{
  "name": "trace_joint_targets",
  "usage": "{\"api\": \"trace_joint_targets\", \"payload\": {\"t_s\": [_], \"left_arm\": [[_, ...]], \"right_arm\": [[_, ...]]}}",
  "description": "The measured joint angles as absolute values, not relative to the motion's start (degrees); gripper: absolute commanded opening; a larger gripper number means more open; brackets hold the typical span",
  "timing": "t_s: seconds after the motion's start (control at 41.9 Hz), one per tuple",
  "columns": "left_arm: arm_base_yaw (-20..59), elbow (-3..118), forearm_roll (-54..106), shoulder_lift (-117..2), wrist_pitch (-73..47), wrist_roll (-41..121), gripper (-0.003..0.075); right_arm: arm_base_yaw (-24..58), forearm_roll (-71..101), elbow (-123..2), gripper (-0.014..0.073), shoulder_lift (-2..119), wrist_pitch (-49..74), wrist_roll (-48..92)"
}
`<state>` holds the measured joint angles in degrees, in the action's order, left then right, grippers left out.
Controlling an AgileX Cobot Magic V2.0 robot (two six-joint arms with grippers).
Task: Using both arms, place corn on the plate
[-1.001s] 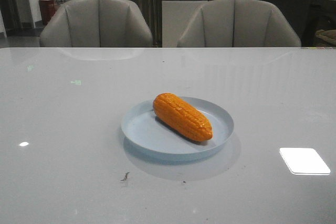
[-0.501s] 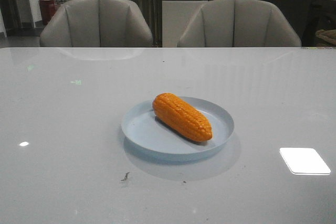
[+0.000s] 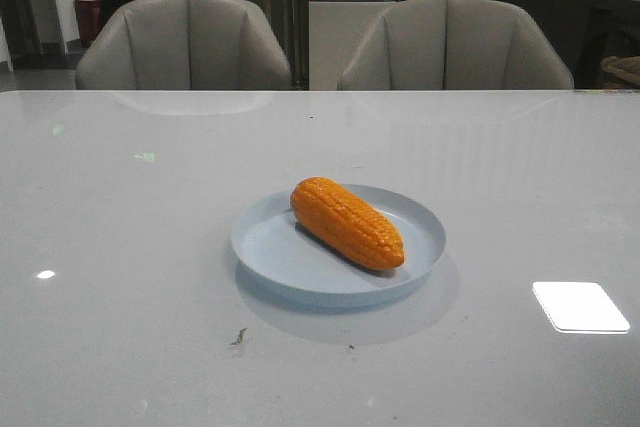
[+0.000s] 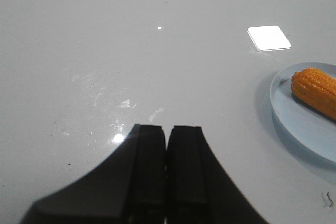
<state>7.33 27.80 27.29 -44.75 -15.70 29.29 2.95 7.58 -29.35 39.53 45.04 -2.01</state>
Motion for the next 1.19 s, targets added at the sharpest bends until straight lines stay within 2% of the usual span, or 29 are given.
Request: {"api": "trace_joint_targets", "payload": {"t_s": [0.238,0.405,0.548,0.906,1.192], "left_arm": [[7.33,24.44,27.03,-42.50,-14.06,27.72,0.0094],[7.33,18.39,17.11,-34.50,-7.36,10.06,0.0094],[7.33,13.86,8.98,-26.18,-3.64,3.88,0.0094],[7.33,0.00,1.29,-4.19,0.99,2.64,0.0094],[7.33,-0.67,-1.18,0.42,-3.21,2.62,0.0094]], "right_arm": [[2.95,7.58,-29.35,0.0558,39.53,45.04,-2.01],[2.95,7.58,-29.35,0.0558,39.53,45.04,-2.06],[2.95,7.58,-29.35,0.0558,39.53,45.04,-2.06],[2.95,7.58,-29.35,0.0558,39.53,45.04,-2.15],[2.95,7.58,-29.35,0.0558,39.53,45.04,-2.15]]}}
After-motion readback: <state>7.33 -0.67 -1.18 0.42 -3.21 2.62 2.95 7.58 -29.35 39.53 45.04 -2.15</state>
